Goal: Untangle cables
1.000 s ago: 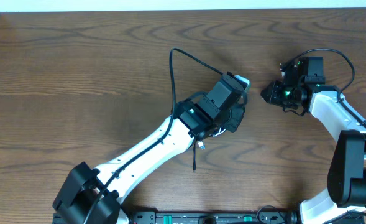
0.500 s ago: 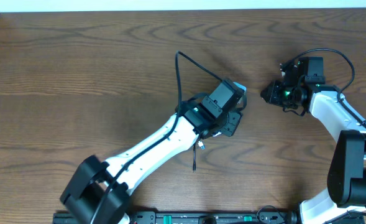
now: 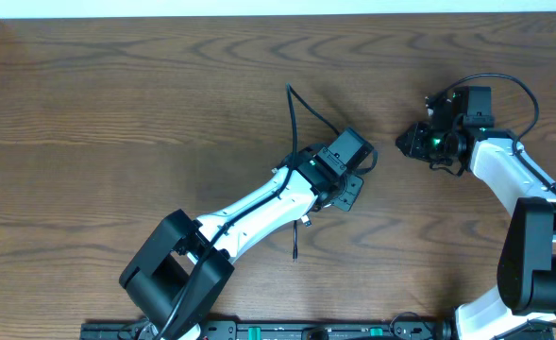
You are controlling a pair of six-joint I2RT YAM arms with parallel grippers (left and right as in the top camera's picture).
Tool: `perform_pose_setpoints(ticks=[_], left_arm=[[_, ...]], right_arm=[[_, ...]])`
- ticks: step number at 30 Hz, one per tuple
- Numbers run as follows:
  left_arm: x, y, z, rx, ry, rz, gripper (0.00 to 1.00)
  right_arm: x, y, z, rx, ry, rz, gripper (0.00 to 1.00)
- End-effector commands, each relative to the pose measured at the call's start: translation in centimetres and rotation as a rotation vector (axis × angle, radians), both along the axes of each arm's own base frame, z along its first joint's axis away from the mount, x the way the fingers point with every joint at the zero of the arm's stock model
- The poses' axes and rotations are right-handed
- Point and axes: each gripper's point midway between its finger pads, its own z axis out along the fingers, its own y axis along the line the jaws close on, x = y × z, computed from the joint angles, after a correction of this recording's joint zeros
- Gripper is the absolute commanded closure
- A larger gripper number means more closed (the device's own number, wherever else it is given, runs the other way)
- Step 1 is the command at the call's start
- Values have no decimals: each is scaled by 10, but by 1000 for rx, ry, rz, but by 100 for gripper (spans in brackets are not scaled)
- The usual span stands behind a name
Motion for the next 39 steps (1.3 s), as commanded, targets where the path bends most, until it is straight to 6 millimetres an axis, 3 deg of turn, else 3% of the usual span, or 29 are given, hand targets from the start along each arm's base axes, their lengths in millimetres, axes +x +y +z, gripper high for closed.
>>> perform_pose_setpoints(ticks=[1,3,6,12,13,18,32,39], left_arm=[[7,5,-4,41,-42,15,72],[8,4,-5,38,-43,15,89],[8,4,-6,40,-42,15,92],[8,4,-7,41,-41,16,83],[8,4,-7,41,-40,15,75],[8,5,-11,49,-33,15,69],[8,5,-17,62,-30,17,68],[20,28,-18,175,-101,69,68]], right_arm=[[0,2,3,3,-3,-3,69],[0,2,3,3,-3,-3,69],[0,2,3,3,-3,-3,69],[0,2,3,3,-3,-3,68],[0,2,3,3,-3,-3,68],[0,2,3,3,-3,-3,67],[0,4,3,3,-4,3,66],[0,4,3,3,-3,3,66]])
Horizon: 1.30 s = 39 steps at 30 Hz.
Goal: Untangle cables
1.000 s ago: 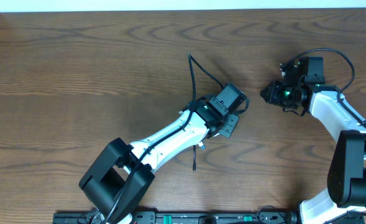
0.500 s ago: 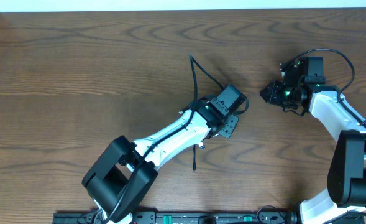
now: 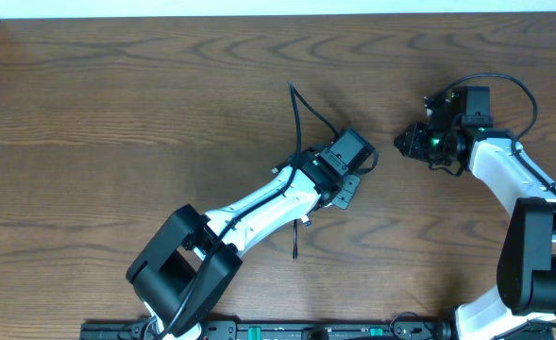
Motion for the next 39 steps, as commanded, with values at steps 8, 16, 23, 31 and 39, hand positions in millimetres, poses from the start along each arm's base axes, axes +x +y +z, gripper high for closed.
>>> perform_pose_setpoints(ticks=[8,16,23,31,39], left_arm=[[14,39,-5,197,-91,70,68],[23,50,-6,193,-81,104,69],[23,50,-10,105,12,112,68],[23,52,-12,93,21,153,67],[22,53,-26,101,51,198,67]], right_arm=[[1,2,3,3,-3,-3,66],[0,2,3,7,-1,-8,64],[0,3,3,7,-1,-7,64],[0,5,3,6,-1,-1,63],[0,5,3,7,-1,-1,62]])
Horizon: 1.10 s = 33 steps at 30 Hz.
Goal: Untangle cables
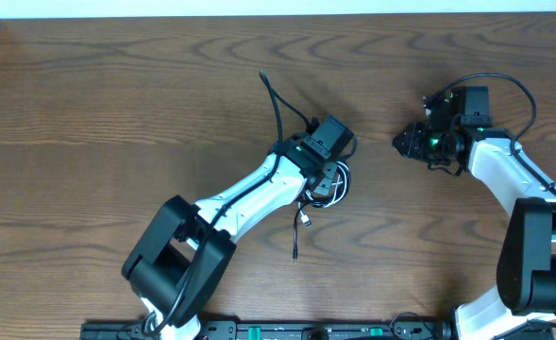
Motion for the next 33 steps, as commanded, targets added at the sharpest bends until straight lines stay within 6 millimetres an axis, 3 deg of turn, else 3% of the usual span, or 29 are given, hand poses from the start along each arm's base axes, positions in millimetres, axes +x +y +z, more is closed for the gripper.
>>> perform_pose_setpoints(ticks=[1,4,9,12,13,17,19,33], left_arm=[[-3,4,-19,26,37,23,67],[-3,4,-28,37,47,23,68],[4,2,-26,28,21,27,70],[6,1,-25,29,10,4,88],[7,1,-25,32,8,-8,89],[9,-1,-24,51,-13,-90,88],[11,-2,-23,52,-20,-102,78],[3,-4,-31,22,11,-108,75]], right_arm=[[0,3,3,5,-2,-4,61],[0,3,3,6,-2,-4,60],[0,7,3,6,-6,7,57],[1,13,4,8,-11,23,55],[1,14,4,8,-13,25,54],[0,30,6,8,-27,65,52],[-1,40,6,9,-33,91,51],[-23,90,3,0,-4,224,64]])
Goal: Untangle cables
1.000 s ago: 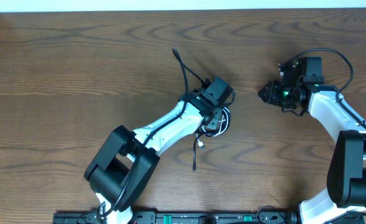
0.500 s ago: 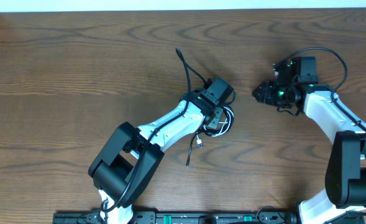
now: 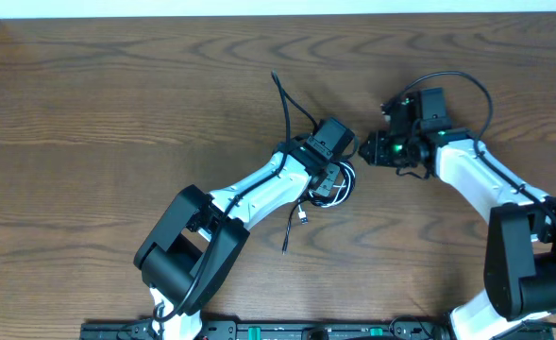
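Observation:
A tangle of cables lies mid-table: a small white and black coil (image 3: 332,185), a black strand (image 3: 285,102) running up and away from it, and a thin tail (image 3: 293,233) with a small plug trailing toward the front. My left gripper (image 3: 338,162) sits right on the coil and seems shut on the cables, though the wrist camera hides its fingers. My right gripper (image 3: 364,151) faces it from the right, a short gap away. Whether its jaws are open does not show.
The wooden table (image 3: 117,113) carries nothing else. The left arm (image 3: 249,194) lies diagonally from the front left. The right arm (image 3: 476,179) comes in from the front right, with its own black cable loop (image 3: 466,80) arching above the wrist.
My right gripper has moved left, from well apart to just beside the left gripper. The left gripper and coil shifted slightly right, and the black strand's far end moved right with them.
At first my left gripper lay on the cables further right, with the right gripper parked apart at the right. It stayed so, then the left gripper had shifted up and left, baring the coil. Now the right gripper has closed in.

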You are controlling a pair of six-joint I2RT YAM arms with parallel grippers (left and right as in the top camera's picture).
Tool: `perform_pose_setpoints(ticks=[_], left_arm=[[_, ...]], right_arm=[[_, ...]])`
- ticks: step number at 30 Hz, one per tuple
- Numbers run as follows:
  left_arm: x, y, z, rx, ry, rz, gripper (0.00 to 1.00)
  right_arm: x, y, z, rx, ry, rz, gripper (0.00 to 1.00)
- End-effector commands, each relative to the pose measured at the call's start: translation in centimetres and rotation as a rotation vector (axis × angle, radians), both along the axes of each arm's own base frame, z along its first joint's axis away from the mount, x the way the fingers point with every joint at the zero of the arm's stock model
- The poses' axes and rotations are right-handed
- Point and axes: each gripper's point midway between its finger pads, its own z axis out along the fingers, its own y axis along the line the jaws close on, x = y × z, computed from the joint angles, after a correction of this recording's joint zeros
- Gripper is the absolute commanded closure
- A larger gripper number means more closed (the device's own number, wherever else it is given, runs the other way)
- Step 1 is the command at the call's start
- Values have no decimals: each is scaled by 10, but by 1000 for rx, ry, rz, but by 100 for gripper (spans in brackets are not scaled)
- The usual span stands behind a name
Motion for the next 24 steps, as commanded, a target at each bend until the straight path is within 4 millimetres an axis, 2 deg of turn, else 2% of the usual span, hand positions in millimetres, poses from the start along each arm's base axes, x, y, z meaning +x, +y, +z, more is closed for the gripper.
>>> perform_pose_setpoints(ticks=[1,6,14,19,22,24], left_arm=[[-3,4,-10,6,15,-3,75],[-3,4,-12,0,9,-3,75],[-3,4,-13,-3,11,6,75],[3,11,-13,-19,19,74,71],[4,13,-14,-74,64,95,64],[4,12,-14,-129,109,99,63]], right_arm=[[-4,12,2,-6,-7,32,64],[-9,20,0,-37,-10,54,63],[-16,20,-6,-57,16,58,59],[-18,11,-12,-97,23,37,57],[-17,10,-12,-96,21,34,56],[-16,10,-12,-96,20,33,56]])
